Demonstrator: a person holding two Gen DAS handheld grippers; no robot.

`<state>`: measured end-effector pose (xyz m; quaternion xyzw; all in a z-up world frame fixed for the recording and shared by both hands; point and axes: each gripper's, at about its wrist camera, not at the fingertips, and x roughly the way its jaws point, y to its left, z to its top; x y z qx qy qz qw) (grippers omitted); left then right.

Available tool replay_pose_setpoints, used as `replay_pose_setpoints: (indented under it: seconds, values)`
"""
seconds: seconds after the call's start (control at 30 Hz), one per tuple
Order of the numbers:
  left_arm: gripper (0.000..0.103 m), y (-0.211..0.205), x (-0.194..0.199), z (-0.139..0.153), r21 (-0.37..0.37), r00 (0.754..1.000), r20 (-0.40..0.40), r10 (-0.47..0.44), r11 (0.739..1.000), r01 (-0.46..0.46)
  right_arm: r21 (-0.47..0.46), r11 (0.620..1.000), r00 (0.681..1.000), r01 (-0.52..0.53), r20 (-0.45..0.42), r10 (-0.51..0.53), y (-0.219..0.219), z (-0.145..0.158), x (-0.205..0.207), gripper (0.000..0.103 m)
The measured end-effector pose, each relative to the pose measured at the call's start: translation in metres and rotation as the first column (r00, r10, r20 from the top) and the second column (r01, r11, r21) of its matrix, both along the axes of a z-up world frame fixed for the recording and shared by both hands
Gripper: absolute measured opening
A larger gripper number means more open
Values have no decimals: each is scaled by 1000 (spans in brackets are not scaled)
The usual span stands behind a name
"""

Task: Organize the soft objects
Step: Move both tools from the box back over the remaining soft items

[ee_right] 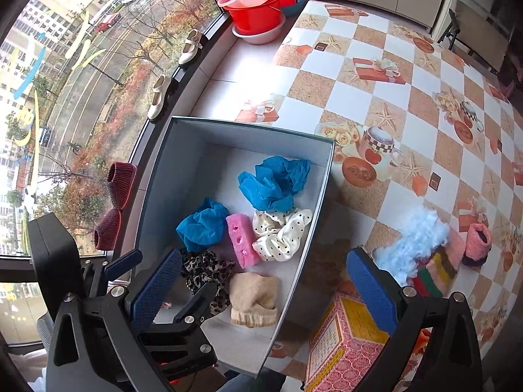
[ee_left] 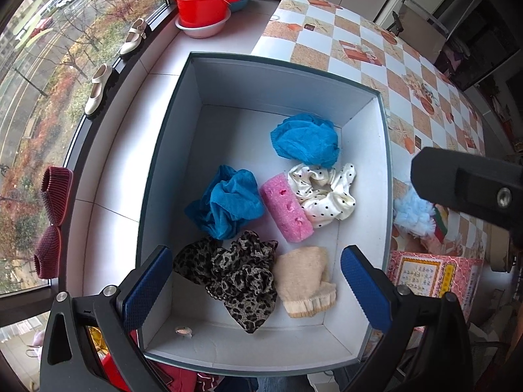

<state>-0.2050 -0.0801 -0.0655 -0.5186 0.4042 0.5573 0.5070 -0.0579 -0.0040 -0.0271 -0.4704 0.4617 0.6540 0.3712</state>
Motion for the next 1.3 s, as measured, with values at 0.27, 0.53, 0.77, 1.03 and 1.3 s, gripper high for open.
replay_pose_setpoints:
  seconds: [0.27, 0.53, 0.77, 1.03, 1.3]
  values:
    - [102, 10, 5, 14, -23, 999, 49, -9, 1000, 11, 15, 1000, 999, 20, -34, -19, -8, 14, 13, 102]
    - [102, 24, 22, 21, -48, 994, 91, -63, 997, 68, 20, 999, 997, 50, -62, -48, -11, 24, 27, 102]
    - [102, 33, 56, 22, -55, 988, 71, -139, 988, 143, 8, 994, 988, 113, -103, -112, -13, 28, 54, 102]
    - [102, 47, 106, 37, -35, 982, 52, -179, 983, 181, 4, 982, 975, 187, -127, -185, -6, 37, 114, 102]
    - [102, 60, 154, 39, -43, 980, 35, -194, 980, 196, -22, 963, 954, 268, -131, -269, 8, 33, 195, 102]
